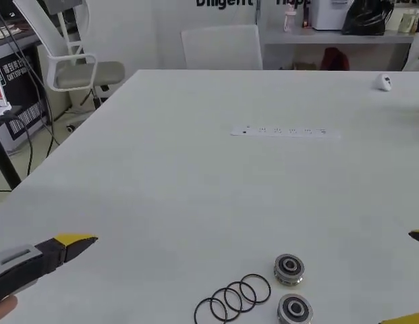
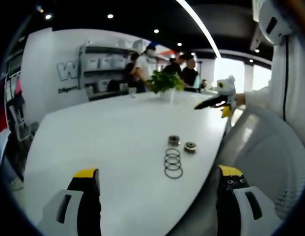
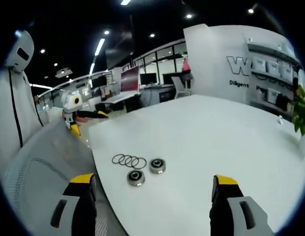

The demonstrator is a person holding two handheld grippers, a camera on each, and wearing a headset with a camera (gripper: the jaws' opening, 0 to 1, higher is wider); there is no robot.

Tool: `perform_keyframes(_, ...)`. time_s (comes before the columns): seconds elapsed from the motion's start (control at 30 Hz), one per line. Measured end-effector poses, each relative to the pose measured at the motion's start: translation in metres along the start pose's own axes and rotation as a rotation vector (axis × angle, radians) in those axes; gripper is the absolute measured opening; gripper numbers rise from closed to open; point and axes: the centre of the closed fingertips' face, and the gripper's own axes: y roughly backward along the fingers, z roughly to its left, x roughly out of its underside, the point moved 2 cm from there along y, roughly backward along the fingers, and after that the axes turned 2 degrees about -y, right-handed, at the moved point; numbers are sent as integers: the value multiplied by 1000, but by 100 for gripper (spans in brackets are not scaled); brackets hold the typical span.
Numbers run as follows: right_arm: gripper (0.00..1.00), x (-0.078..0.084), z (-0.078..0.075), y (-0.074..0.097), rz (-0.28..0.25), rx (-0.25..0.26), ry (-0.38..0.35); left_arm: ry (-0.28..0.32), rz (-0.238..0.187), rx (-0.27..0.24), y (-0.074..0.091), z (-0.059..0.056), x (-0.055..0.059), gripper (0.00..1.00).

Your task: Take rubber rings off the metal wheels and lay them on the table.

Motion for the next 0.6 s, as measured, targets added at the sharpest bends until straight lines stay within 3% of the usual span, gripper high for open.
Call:
perform_keyframes(0.1, 99, 10, 0, 2, -3, 8, -39, 4, 1, -6, 2, 1, 2, 100)
perform_keyframes(0.3, 99, 36, -2, 6, 41, 31, -95, 17, 13, -9, 3, 2, 8, 100)
perform_keyframes(0.6, 99, 52, -1, 10, 64, 56, -136, 49, 12, -30, 4, 5, 11, 100)
